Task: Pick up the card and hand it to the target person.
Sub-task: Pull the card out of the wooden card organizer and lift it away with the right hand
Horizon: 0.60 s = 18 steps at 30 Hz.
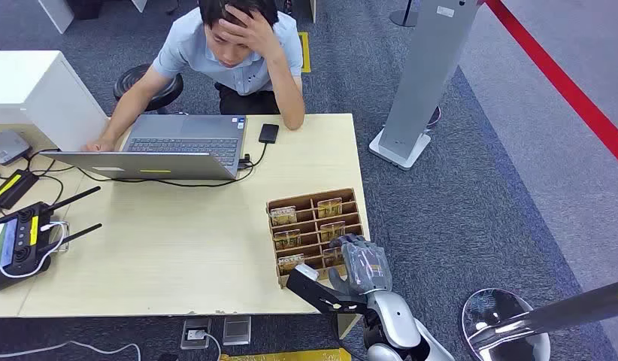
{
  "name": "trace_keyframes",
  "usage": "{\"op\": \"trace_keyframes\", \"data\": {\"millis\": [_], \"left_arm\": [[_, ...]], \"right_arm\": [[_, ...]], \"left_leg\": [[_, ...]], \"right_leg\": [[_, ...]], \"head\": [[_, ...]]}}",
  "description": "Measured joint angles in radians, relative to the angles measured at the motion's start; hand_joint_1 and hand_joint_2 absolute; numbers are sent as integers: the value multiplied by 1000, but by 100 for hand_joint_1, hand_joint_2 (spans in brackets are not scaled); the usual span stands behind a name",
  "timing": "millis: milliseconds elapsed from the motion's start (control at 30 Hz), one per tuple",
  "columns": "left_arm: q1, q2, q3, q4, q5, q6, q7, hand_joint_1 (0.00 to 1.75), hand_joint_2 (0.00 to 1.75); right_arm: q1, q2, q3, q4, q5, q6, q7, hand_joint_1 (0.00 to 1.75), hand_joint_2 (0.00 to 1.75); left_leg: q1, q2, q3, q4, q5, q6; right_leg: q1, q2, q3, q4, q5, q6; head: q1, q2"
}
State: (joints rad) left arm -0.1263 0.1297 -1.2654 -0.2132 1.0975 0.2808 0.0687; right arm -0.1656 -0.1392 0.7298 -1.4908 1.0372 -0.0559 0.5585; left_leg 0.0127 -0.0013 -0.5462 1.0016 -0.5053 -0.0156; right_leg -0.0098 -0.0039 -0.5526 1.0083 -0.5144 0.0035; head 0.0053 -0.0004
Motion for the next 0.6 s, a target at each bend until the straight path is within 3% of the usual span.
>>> {"op": "trace_keyframes", "data": {"millis": [200,433,600], "left_arm": [[0,0,0,0,0,0,0,0,0],[0,0,0,0,0,0,0,0,0],[0,0,0,0,-1,0,0,0,0]], "right_arm": [[0,0,3,4,0,-1,1,66,175],[0,0,4,7,0,0,2,70,175],[0,0,4,8,-1,0,4,84,175]], "left_leg": [[0,0,0,0,0,0],[0,0,0,0,0,0],[0,0,0,0,0,0]], "right_leg": [[0,0,0,0,0,0],[0,0,0,0,0,0],[0,0,0,0,0,0]], "head": [[0,0],[0,0],[0,0]]}}
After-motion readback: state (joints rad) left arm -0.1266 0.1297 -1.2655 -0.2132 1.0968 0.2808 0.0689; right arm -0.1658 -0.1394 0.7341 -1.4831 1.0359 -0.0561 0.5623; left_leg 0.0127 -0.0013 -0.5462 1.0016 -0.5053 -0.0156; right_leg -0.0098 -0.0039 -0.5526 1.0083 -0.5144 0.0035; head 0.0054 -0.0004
